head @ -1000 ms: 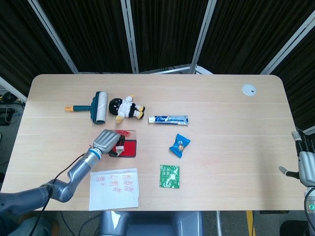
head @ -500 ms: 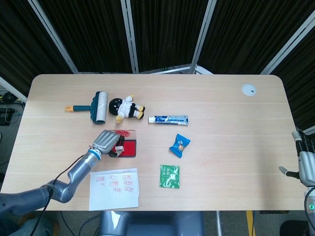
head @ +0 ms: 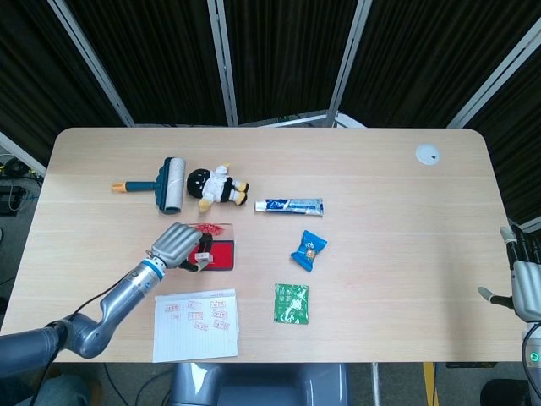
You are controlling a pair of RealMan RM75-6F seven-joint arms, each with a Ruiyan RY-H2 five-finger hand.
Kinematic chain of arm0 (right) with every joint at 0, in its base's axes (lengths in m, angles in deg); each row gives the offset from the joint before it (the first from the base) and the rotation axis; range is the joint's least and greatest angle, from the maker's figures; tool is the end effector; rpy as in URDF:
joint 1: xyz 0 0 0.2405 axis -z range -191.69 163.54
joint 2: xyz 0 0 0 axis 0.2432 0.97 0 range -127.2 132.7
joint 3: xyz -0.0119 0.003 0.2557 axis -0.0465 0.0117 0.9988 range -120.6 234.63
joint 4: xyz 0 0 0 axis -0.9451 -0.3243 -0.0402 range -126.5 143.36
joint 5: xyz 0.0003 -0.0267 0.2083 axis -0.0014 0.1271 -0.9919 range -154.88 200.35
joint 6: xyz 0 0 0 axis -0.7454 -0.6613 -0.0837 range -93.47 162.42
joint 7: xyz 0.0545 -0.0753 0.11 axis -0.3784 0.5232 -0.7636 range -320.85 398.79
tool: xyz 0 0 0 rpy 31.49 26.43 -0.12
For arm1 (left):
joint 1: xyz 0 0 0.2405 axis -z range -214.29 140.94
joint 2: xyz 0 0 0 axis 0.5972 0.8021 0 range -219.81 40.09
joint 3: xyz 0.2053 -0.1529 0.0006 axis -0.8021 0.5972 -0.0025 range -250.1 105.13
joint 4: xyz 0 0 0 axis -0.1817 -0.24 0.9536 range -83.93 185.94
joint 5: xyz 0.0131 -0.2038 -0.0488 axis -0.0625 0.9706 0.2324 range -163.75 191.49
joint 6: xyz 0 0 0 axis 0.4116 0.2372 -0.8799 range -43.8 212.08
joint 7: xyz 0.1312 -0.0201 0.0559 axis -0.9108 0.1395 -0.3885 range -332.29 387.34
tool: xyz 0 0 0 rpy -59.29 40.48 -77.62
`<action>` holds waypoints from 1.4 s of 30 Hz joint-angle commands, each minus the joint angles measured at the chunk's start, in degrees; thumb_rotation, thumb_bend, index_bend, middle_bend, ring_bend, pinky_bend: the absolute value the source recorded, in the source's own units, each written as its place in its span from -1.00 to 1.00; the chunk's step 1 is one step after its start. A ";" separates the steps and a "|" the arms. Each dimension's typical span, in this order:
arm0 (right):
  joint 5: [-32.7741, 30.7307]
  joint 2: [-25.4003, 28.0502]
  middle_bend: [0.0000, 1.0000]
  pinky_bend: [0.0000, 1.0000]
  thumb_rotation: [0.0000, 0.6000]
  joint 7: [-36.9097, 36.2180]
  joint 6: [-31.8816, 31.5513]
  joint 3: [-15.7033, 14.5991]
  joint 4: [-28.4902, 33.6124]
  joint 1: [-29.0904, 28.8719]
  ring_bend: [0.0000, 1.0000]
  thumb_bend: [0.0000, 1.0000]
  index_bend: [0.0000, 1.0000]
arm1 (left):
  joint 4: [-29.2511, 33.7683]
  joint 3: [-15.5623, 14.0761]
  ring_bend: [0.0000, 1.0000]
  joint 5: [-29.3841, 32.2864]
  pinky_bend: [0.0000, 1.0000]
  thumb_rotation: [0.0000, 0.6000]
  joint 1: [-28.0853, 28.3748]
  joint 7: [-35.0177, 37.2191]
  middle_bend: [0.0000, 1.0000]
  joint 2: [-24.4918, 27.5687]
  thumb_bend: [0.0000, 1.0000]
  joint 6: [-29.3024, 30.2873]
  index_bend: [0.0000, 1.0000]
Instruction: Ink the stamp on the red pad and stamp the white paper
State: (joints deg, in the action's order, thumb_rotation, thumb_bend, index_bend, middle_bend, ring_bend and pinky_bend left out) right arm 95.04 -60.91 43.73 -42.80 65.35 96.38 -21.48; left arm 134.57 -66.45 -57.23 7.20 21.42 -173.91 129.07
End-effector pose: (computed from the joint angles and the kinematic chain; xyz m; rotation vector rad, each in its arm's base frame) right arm -0.3476 -0.2138 0.1814 1.2541 -0.8973 0.7040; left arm -0.1655 0.3364 -0.0188 -2.0570 -1.0653 -0.8541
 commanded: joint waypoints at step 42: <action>2.19 1.83 -1.00 -1.00 1.00 -2.18 -2.42 -0.22 2.10 1.23 -1.00 -1.00 -1.00 | 1.42 -17.69 0.60 -25.22 0.48 1.00 -12.47 4.98 0.15 2.24 -0.02 11.86 0.20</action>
State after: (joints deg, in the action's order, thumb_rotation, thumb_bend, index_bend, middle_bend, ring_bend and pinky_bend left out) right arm 97.23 -59.08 41.56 -45.22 65.12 98.47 -20.25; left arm 136.04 -84.12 -82.50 -5.24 26.43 -171.61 140.98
